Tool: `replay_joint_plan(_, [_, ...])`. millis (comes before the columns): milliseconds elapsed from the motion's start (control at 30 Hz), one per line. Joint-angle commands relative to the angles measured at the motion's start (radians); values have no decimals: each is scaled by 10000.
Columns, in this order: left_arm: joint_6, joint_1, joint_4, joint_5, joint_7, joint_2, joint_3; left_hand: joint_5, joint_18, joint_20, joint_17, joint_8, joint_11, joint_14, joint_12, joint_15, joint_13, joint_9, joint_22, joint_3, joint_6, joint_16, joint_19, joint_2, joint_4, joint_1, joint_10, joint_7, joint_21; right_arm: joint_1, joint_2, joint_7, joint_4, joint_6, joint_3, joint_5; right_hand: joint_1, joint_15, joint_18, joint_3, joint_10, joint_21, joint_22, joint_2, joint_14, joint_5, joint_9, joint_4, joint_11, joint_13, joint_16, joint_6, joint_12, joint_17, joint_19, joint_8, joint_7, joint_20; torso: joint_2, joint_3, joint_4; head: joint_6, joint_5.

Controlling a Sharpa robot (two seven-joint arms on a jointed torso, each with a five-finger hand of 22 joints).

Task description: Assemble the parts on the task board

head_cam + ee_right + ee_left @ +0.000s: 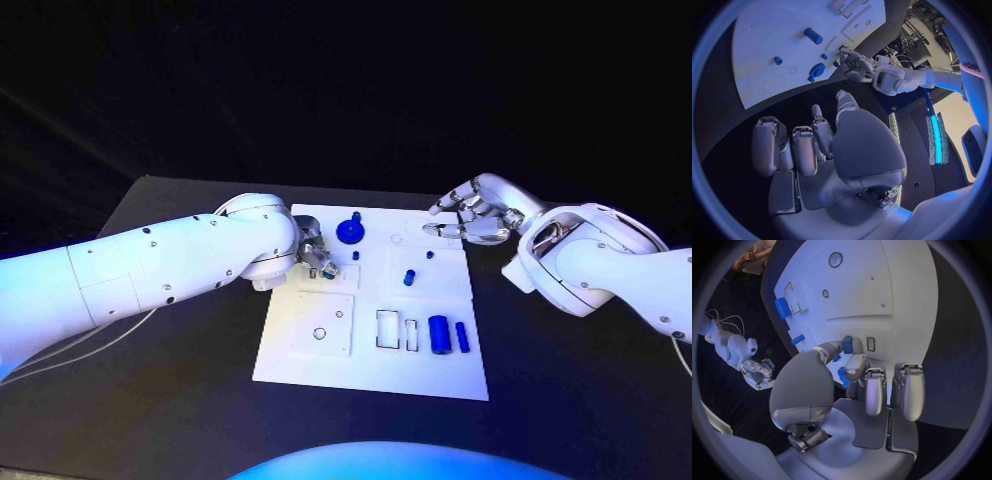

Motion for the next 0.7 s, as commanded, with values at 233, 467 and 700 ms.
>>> replay_joint_plan(233, [261, -33, -107, -113, -516, 23, -25, -47, -120, -90, 2633, 19, -15, 1068, 105, -82, 79, -88, 2631, -418, 291, 25, 1055, 112, 223, -215, 72, -156, 62, -8, -20, 15, 32, 93, -1, -92, -154, -94, 211, -76, 3, -61, 1155, 0, 648, 44, 10, 2, -48, 196, -93, 77, -10, 986, -48, 42, 1, -54, -3, -3, 5, -15, -19])
replay_joint_plan(467, [208, -33, -147, -125, -516, 43, -24, -50, -120, -101, 2633, 23, -19, 1068, 123, -86, 90, -171, 2631, -808, 332, 25, 1055, 168, 410, -298, 78, -161, 62, -8, -30, 10, 36, 79, -1, -91, -206, -97, 220, -125, 1, -99, 1134, 3, 638, 42, 11, 9, -51, 188, -116, 78, -16, 948, -66, 47, -2, -57, -6, -3, 9, -2, -41])
replay_joint_plan(700, [182, -33, -178, -128, -515, 60, -24, -64, -120, -109, 2633, 30, -14, 1068, 135, -80, 97, -270, 2631, -1253, 359, 25, 1055, 182, 591, -362, 73, -160, 62, -8, -41, 5, 40, 74, -1, -91, -281, -100, 224, -199, -10, -129, 1121, 6, 629, 23, 12, 14, -53, 169, -141, 73, -33, 912, -76, 50, -4, -61, -7, -3, 12, 0, -54])
